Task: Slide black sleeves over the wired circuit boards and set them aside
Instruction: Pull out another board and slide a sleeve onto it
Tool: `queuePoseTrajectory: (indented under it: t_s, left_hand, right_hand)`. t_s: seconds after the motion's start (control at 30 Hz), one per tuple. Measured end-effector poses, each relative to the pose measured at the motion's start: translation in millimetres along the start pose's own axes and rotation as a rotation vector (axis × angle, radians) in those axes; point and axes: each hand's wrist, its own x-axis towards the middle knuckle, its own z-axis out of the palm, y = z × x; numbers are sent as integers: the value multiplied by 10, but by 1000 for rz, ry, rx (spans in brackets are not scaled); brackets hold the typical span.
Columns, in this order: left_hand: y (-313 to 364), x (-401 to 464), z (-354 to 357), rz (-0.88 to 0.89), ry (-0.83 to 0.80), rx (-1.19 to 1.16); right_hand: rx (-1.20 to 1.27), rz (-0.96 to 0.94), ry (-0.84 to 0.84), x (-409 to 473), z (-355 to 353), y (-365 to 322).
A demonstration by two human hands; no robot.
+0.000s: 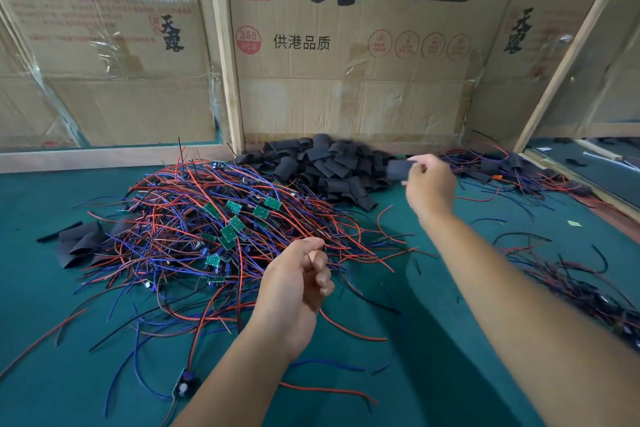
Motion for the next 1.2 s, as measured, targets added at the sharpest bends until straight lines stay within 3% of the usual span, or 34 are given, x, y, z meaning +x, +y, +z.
queuePoseTrajectory:
  t_s: [0.07, 0.2, 0.3, 0.47, 0.73, 0.87, 0.93, 1.03, 1.1, 1.2]
  left_hand:
    - [-37, -18, 48, 71, -13, 86]
    - [-110, -47, 68, 233, -24, 286]
    - [-77, -30, 12, 303, 16, 423]
    - [3, -13, -52, 355, 2, 521]
    - [58, -54, -73, 453, -139, 904]
    - [80, -122, -28, 512, -127, 1065]
    - [185, -115, -73, 649, -23, 1208]
    - [513, -20, -349, 799, 367, 1429]
    - [691, 45, -570, 749, 559, 1448]
    - [688, 157, -728, 666, 614, 1544]
  right_hand:
    - [245, -98, -139, -557, -123, -148]
    - [332, -298, -382, -1481, -307, -159]
    - [360, -327, -464, -1585, -364, -87]
    - [474, -240, -751, -1537, -389, 1]
    - [589, -150, -961, -1488, -388, 70]
    - [501, -176, -902, -1469, -349, 104]
    - [487, -151, -801, -1441, -333, 129]
    - [513, -115, -719, -1400, -343, 163]
    - [498, -116, -704, -1385, -341, 184]
    - [462, -122, -686, -1380, -307, 199]
